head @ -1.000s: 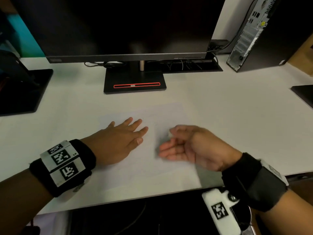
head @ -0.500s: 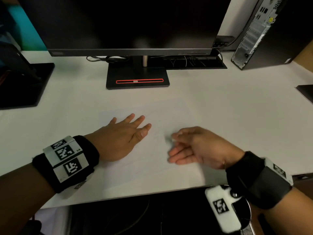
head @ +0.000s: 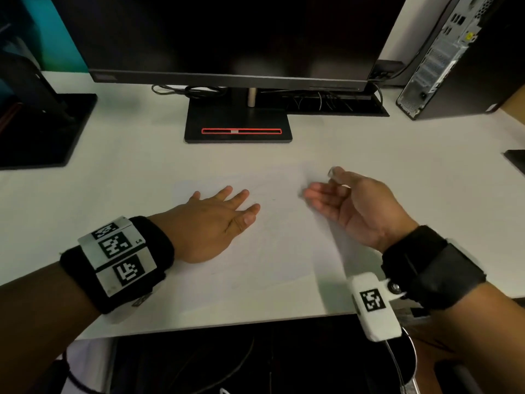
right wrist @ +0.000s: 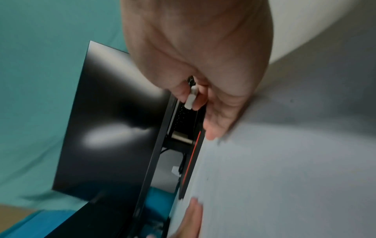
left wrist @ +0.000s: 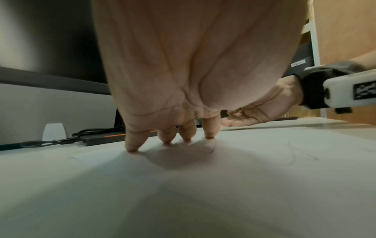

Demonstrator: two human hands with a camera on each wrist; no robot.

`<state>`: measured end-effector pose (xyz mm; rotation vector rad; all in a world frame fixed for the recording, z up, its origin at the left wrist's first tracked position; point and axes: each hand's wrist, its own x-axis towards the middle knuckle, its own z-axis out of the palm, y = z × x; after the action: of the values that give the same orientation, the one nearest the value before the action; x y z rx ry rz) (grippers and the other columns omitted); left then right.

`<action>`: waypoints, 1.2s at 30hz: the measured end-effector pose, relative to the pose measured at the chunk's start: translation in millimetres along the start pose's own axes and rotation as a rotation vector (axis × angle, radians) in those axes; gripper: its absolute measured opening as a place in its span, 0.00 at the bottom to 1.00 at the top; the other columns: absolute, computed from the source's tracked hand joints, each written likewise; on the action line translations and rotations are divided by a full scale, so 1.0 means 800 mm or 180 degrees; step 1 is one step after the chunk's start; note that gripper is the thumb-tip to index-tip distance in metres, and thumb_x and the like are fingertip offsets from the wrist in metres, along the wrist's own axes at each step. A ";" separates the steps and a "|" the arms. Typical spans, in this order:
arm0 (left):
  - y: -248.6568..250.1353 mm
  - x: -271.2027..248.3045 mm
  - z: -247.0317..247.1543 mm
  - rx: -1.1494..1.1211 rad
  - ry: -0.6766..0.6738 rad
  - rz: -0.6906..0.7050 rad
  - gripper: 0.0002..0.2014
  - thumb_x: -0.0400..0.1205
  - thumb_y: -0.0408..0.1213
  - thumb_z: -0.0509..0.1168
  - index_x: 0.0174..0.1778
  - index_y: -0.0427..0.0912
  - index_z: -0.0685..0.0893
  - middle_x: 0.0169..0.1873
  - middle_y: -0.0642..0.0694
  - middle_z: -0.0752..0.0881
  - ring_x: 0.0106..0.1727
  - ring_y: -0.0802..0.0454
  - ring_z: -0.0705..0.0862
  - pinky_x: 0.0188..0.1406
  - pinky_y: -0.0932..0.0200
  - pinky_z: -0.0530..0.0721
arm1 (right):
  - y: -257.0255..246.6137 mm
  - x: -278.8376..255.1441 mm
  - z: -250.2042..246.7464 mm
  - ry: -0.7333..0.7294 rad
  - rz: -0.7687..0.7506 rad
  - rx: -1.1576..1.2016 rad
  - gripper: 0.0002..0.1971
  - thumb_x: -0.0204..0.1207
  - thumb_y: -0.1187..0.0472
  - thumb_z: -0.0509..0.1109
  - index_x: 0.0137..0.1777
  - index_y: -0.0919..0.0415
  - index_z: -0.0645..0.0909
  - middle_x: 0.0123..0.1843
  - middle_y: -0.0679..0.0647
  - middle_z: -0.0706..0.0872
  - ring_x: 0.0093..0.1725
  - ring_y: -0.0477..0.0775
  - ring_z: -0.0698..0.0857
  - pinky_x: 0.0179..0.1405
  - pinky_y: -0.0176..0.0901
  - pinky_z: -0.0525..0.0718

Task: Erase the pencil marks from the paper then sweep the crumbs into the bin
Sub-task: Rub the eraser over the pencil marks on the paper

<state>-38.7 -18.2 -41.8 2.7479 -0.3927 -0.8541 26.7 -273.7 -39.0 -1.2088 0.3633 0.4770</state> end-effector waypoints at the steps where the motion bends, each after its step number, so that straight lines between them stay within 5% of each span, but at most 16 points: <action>1: -0.001 0.001 0.000 0.0002 0.0005 -0.0007 0.33 0.82 0.63 0.28 0.87 0.66 0.46 0.86 0.62 0.37 0.86 0.59 0.33 0.85 0.38 0.38 | 0.006 -0.005 0.004 -0.0190 0.0125 0.0039 0.11 0.89 0.59 0.62 0.46 0.61 0.78 0.57 0.71 0.88 0.55 0.67 0.92 0.53 0.53 0.92; 5: 0.001 0.000 0.000 -0.0021 0.0005 -0.0026 0.33 0.82 0.63 0.28 0.87 0.67 0.46 0.86 0.62 0.38 0.86 0.60 0.33 0.85 0.37 0.39 | 0.048 -0.042 0.028 -0.1667 0.1374 -0.1150 0.13 0.84 0.59 0.67 0.57 0.71 0.81 0.56 0.75 0.90 0.55 0.71 0.92 0.57 0.59 0.92; 6: 0.001 0.000 -0.001 -0.0013 -0.0012 -0.0033 0.33 0.82 0.63 0.28 0.87 0.67 0.46 0.86 0.62 0.38 0.86 0.59 0.33 0.85 0.37 0.39 | 0.050 -0.038 0.029 -0.1739 0.1471 -0.1201 0.16 0.84 0.58 0.67 0.60 0.73 0.80 0.56 0.75 0.90 0.55 0.71 0.92 0.58 0.58 0.91; 9: 0.003 -0.001 -0.003 0.0021 -0.0059 -0.0055 0.32 0.83 0.62 0.28 0.87 0.67 0.45 0.86 0.61 0.37 0.86 0.58 0.33 0.85 0.37 0.39 | 0.029 -0.001 0.019 -0.0813 0.0993 -0.0213 0.14 0.88 0.57 0.63 0.51 0.69 0.81 0.55 0.71 0.90 0.53 0.65 0.93 0.59 0.54 0.89; 12: 0.003 -0.002 -0.003 0.0036 -0.0058 -0.0018 0.34 0.82 0.63 0.27 0.87 0.67 0.45 0.86 0.62 0.37 0.86 0.58 0.33 0.85 0.37 0.39 | 0.007 0.020 0.009 0.0055 0.0164 0.0638 0.17 0.89 0.57 0.61 0.39 0.61 0.77 0.58 0.68 0.87 0.61 0.65 0.91 0.64 0.53 0.88; 19: 0.002 0.000 -0.004 0.0104 -0.0112 -0.0046 0.30 0.85 0.62 0.29 0.87 0.67 0.43 0.86 0.62 0.35 0.86 0.58 0.32 0.85 0.36 0.39 | 0.036 -0.010 0.030 -0.1276 0.1369 -0.0688 0.19 0.87 0.55 0.63 0.51 0.74 0.85 0.62 0.73 0.89 0.67 0.68 0.88 0.69 0.57 0.85; 24: 0.002 -0.001 -0.005 0.0180 -0.0162 -0.0033 0.31 0.85 0.62 0.29 0.87 0.66 0.42 0.86 0.61 0.34 0.86 0.57 0.31 0.85 0.37 0.39 | -0.005 0.037 0.015 0.0030 0.0110 0.0428 0.14 0.90 0.57 0.61 0.42 0.61 0.78 0.59 0.68 0.85 0.59 0.65 0.91 0.67 0.55 0.87; 26: 0.002 0.000 -0.006 0.0190 -0.0168 -0.0030 0.30 0.85 0.62 0.29 0.87 0.66 0.42 0.86 0.61 0.34 0.86 0.58 0.31 0.85 0.37 0.39 | -0.003 0.034 0.023 -0.0113 0.0113 0.0243 0.14 0.89 0.57 0.63 0.42 0.62 0.78 0.58 0.68 0.86 0.59 0.66 0.90 0.68 0.56 0.86; 30: 0.000 0.002 -0.009 0.0137 -0.0207 -0.0045 0.29 0.86 0.62 0.30 0.86 0.67 0.43 0.86 0.62 0.35 0.85 0.59 0.31 0.85 0.37 0.40 | 0.013 0.016 0.053 -0.1041 0.1044 -0.1049 0.17 0.88 0.55 0.64 0.46 0.70 0.82 0.60 0.73 0.90 0.61 0.68 0.91 0.64 0.56 0.88; 32: 0.000 0.002 -0.011 0.0163 -0.0223 -0.0028 0.29 0.86 0.62 0.30 0.87 0.66 0.43 0.86 0.62 0.35 0.86 0.58 0.32 0.85 0.37 0.40 | 0.007 0.031 0.054 -0.0826 0.0962 -0.0840 0.18 0.89 0.55 0.63 0.48 0.70 0.81 0.60 0.74 0.89 0.62 0.69 0.91 0.63 0.55 0.89; 36: 0.002 -0.002 -0.011 0.0134 -0.0220 -0.0015 0.30 0.86 0.62 0.31 0.87 0.67 0.43 0.86 0.62 0.35 0.86 0.58 0.32 0.85 0.36 0.40 | -0.019 0.064 0.043 0.0223 -0.0131 0.0231 0.11 0.90 0.59 0.62 0.47 0.64 0.77 0.59 0.68 0.84 0.55 0.65 0.90 0.63 0.55 0.89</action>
<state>-35.1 -17.8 -33.7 2.7644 -0.4218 -0.9548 78.5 -237.2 -42.3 -1.1623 0.4115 0.3835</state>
